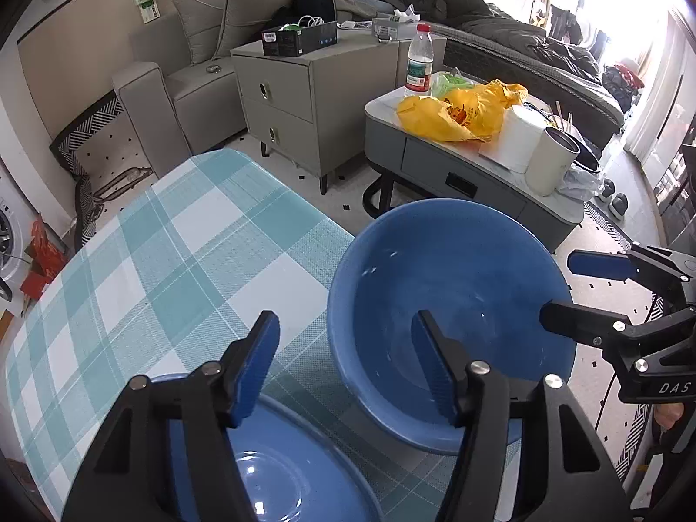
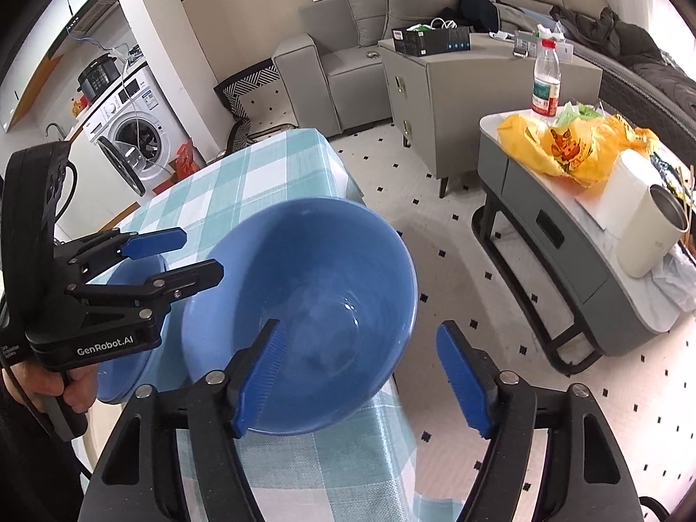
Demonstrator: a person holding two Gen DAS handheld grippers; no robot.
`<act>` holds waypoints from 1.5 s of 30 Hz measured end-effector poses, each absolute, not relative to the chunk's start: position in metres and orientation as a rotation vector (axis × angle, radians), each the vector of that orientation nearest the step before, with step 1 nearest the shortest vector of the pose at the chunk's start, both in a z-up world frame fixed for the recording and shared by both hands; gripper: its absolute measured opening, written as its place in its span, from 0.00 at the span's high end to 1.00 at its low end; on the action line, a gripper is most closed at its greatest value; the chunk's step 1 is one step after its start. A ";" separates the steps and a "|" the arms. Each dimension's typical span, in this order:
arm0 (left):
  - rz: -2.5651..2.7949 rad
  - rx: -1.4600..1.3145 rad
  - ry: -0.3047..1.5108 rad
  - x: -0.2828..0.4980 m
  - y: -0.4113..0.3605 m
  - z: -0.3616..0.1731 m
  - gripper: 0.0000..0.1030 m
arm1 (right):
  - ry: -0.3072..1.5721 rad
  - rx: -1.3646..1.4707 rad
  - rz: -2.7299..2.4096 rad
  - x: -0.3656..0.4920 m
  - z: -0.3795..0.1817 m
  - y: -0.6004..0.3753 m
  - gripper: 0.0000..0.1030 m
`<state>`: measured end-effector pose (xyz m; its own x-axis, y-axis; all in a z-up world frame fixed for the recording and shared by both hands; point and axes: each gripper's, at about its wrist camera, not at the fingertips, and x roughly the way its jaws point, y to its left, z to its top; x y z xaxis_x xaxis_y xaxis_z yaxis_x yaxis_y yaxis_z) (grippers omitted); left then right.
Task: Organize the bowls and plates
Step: 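Close both grippers on the rim of the blue bowl, then lift the blue bowl with both grippers and carry it over the light-blue bowl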
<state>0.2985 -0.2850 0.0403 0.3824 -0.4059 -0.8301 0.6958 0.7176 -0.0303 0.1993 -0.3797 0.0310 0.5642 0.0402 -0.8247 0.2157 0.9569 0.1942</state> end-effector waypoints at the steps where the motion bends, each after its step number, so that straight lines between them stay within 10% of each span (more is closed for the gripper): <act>1: -0.724 0.352 0.949 0.299 -0.287 0.039 0.43 | 0.973 0.293 -0.105 0.199 0.029 -0.381 0.32; 45: -0.737 0.409 0.945 0.278 -0.294 0.037 0.74 | 1.016 0.266 -0.142 0.190 0.009 -0.377 0.75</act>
